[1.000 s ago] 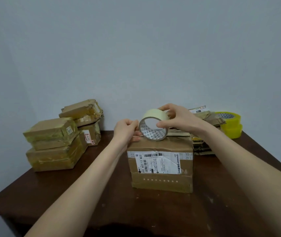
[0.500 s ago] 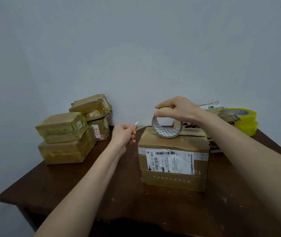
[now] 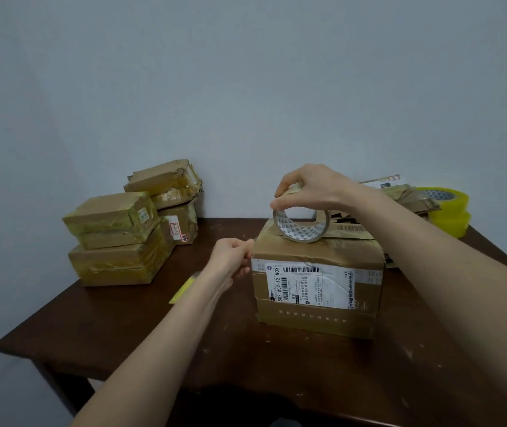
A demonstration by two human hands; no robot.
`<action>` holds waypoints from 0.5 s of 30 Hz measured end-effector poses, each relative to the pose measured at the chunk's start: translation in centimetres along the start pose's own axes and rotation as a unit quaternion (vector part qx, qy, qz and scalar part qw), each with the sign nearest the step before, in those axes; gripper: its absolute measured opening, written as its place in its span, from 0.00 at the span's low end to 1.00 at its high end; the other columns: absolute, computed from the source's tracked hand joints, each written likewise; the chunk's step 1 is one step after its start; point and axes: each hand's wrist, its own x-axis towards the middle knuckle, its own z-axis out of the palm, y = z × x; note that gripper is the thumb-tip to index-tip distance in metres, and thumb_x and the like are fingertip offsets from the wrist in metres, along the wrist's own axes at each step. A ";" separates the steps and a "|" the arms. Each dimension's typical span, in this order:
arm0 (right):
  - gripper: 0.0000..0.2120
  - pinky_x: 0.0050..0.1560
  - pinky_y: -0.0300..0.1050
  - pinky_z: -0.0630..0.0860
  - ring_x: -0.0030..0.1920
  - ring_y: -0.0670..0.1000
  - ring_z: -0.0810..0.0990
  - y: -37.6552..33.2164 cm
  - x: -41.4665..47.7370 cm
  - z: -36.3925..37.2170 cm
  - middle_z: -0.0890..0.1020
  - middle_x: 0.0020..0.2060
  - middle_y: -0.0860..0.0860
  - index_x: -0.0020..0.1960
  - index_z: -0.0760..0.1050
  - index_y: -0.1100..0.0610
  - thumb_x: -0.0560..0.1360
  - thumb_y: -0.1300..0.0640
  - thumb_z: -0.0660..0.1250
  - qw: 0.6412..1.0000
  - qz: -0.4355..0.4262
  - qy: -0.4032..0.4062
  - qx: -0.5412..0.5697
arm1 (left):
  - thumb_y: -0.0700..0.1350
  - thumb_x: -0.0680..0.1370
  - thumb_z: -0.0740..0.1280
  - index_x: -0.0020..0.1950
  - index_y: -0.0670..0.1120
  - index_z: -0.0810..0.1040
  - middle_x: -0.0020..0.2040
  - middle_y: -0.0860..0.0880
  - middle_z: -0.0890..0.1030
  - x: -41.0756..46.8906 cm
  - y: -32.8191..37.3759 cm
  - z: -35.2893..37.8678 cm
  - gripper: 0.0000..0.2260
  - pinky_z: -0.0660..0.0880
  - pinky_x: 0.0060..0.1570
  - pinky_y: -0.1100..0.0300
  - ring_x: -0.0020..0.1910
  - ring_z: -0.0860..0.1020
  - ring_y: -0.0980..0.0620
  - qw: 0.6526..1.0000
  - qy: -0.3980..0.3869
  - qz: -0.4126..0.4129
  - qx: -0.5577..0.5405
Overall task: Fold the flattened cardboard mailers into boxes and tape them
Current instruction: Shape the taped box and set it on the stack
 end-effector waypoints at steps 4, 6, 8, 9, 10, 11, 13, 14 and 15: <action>0.18 0.66 0.52 0.70 0.65 0.49 0.73 0.7 -0.6 1.0 0.78 0.63 0.45 0.59 0.78 0.44 0.73 0.38 0.67 1.000 -0.006 0.013 0.021 | 0.47 0.82 0.59 0.51 0.44 0.74 0.35 0.47 0.76 0.2 0.2 0.8 0.07 0.62 0.19 0.65 0.24 0.68 0.55 0.992 -0.028 0.048 0.113; 0.19 0.65 0.52 0.70 0.66 0.50 0.73 0.6 -0.7 1.2 0.77 0.65 0.45 0.62 0.77 0.44 0.74 0.38 0.65 1.000 -0.005 0.021 0.010 | 0.48 0.82 0.60 0.66 0.49 0.69 0.51 0.43 0.76 0.7 0.6 0.2 0.13 0.68 0.21 0.63 0.36 0.76 0.51 0.974 -0.059 0.042 0.217; 0.21 0.66 0.51 0.69 0.67 0.51 0.72 0.3 -1.1 1.2 0.76 0.66 0.46 0.65 0.75 0.45 0.75 0.38 0.64 1.000 -0.005 0.022 0.012 | 0.50 0.81 0.60 0.75 0.50 0.61 0.69 0.41 0.65 1.2 0.0 -0.5 0.23 0.79 0.37 0.54 0.59 0.75 0.41 0.936 -0.067 0.043 0.343; 0.23 0.66 0.50 0.68 0.68 0.51 0.71 0.3 -1.3 1.1 0.74 0.68 0.47 0.67 0.73 0.46 0.76 0.39 0.64 1.000 -0.006 0.020 0.018 | 0.49 0.81 0.60 0.76 0.48 0.61 0.72 0.41 0.64 1.1 -0.1 -0.7 0.23 0.77 0.52 0.51 0.66 0.71 0.41 0.929 -0.050 0.078 0.358; 0.25 0.66 0.49 0.68 0.68 0.51 0.71 0.4 -1.5 1.1 0.73 0.69 0.47 0.70 0.70 0.47 0.76 0.40 0.64 0.999 -0.007 0.017 0.028 | 0.48 0.81 0.60 0.75 0.46 0.64 0.73 0.42 0.65 0.8 0.0 -0.8 0.22 0.71 0.64 0.52 0.69 0.69 0.44 0.935 -0.018 0.136 0.326; 0.27 0.65 0.48 0.67 0.67 0.51 0.71 0.7 -1.8 1.1 0.72 0.70 0.48 0.72 0.67 0.49 0.76 0.40 0.64 0.999 -0.006 0.013 0.046 | 0.47 0.82 0.60 0.74 0.46 0.65 0.73 0.45 0.67 0.2 0.5 -0.9 0.21 0.66 0.68 0.54 0.70 0.68 0.47 0.946 0.004 0.190 0.264; 0.30 0.61 0.45 0.71 0.62 0.50 0.74 1.4 -2.2 1.4 0.73 0.67 0.50 0.73 0.64 0.51 0.75 0.42 0.67 0.993 0.016 0.017 0.118 | 0.54 0.80 0.61 0.75 0.49 0.63 0.72 0.49 0.69 -1.1 2.3 -0.5 0.25 0.64 0.70 0.52 0.69 0.69 0.50 0.946 -0.032 0.258 0.192; 0.31 0.58 0.44 0.73 0.58 0.49 0.76 1.9 -2.4 1.6 0.75 0.63 0.51 0.72 0.64 0.52 0.74 0.44 0.70 0.984 0.041 0.030 0.171 | 0.61 0.76 0.62 0.75 0.53 0.61 0.71 0.50 0.70 -1.8 3.1 0.0 0.30 0.67 0.68 0.51 0.68 0.71 0.51 0.934 -0.077 0.273 0.217; 0.31 0.55 0.44 0.75 0.55 0.49 0.78 2.3 -2.7 1.8 0.77 0.59 0.52 0.70 0.65 0.54 0.72 0.47 0.73 0.969 0.069 0.049 0.230 | 0.66 0.71 0.63 0.75 0.56 0.59 0.70 0.51 0.72 -2.5 3.7 0.6 0.35 0.69 0.66 0.51 0.65 0.72 0.51 0.918 -0.113 0.281 0.257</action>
